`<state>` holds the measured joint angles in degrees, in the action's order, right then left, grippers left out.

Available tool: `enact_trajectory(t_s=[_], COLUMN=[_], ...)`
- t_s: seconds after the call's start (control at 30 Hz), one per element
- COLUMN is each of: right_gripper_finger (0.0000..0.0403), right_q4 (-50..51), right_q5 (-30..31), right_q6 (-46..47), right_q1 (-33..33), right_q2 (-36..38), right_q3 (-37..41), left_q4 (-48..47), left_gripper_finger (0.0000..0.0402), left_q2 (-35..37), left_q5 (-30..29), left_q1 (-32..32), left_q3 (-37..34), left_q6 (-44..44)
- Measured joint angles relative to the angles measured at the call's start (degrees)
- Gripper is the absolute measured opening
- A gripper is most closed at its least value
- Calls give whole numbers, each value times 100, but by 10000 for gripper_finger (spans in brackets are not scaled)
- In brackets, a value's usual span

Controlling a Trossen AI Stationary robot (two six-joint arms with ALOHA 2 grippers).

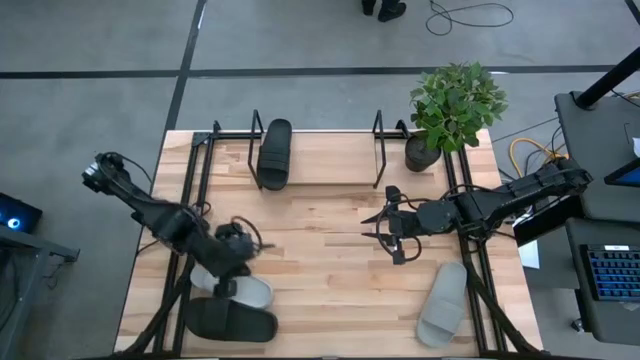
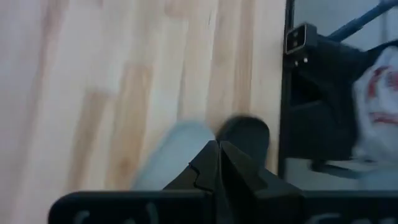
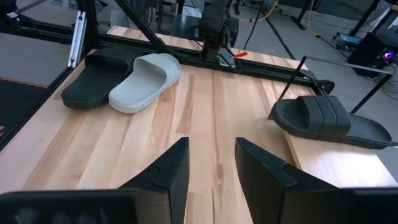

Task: Pick and place slides into the shelf
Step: Put the black slipper on the shelf

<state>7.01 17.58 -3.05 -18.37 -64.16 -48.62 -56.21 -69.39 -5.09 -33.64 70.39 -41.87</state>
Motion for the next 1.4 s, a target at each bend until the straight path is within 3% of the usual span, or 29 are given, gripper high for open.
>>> enact_trajectory(t_s=[0.2, 0.37, 0.47, 0.8, 0.97, 1.13, 1.3, 1.4], right_gripper_finger=[121, 121, 121, 121, 121, 121, 121, 121], right_q4=[2, 5, 4, 19, 20, 17, 8, -5], right_q5=[0, 0, 0, 2, 3, 7, 48, 50], right_q6=[-2, -3, -29, -199, -258, -583, -960, -1142], right_q1=[2, 1, 2, 2, 2, 0, 0, 1], right_q2=[0, 0, 0, 0, 0, 0, 0, 0], right_q3=[0, 0, 0, 2, 2, 2, 2, 2], left_q4=[-1388, -3073, -3369, -3339, -3294, -3290, -3306, -3370], left_gripper_finger=[0, 0, 0, 0, 8, 72, 147, 173], left_q2=[-1428, -2470, -2886, -3349, -3538, -3829, -4185, -4414], left_q5=[-568, -540, -259, 748, 2264, 3169, 3199, 3195], left_q1=[-279, -410, -399, -394, -388, -386, -381, -373], left_q3=[1833, 3178, 3644, 3796, 3593, 3381, 3377, 3363], left_q6=[322, -312, -710, -2567, -3148, -3976, -4186, -4308])
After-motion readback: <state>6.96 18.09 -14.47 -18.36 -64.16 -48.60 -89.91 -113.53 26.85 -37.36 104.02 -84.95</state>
